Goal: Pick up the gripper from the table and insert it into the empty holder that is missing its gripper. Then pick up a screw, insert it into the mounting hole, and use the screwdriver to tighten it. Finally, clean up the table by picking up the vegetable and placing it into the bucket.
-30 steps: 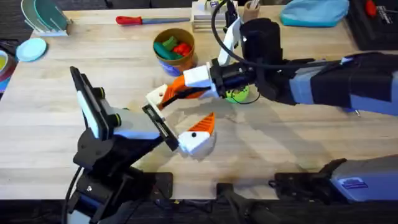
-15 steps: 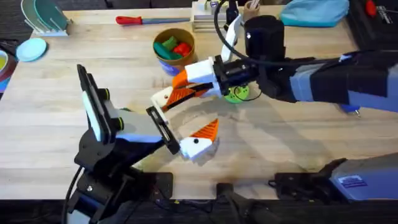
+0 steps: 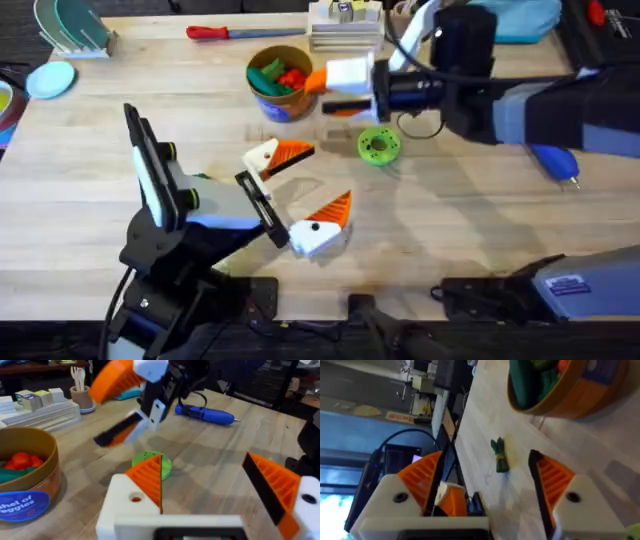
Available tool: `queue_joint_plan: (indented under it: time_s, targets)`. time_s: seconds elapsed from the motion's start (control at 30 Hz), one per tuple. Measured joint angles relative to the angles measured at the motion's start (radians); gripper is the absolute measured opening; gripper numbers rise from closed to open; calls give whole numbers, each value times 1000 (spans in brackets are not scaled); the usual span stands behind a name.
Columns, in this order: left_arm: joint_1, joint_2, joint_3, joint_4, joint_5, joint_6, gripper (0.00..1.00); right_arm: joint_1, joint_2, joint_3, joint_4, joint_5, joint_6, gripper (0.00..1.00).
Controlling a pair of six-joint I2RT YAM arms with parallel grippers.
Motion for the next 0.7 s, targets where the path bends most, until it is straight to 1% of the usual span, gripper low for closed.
queue_joint_plan:
  time_s: [0.2,0.37,0.57,0.7]
  targets:
    - [0,0,0,0,0,0,992,-65,0,78,0,43,-73,956]
    - [0,0,0,0,0,0,992,-76,0,131,-29,70,-138,959]
    - [0,0,0,0,0,0,992,-78,-6,175,-222,107,-248,960]
    - [0,0,0,0,0,0,992,-97,-64,178,-362,134,-341,960]
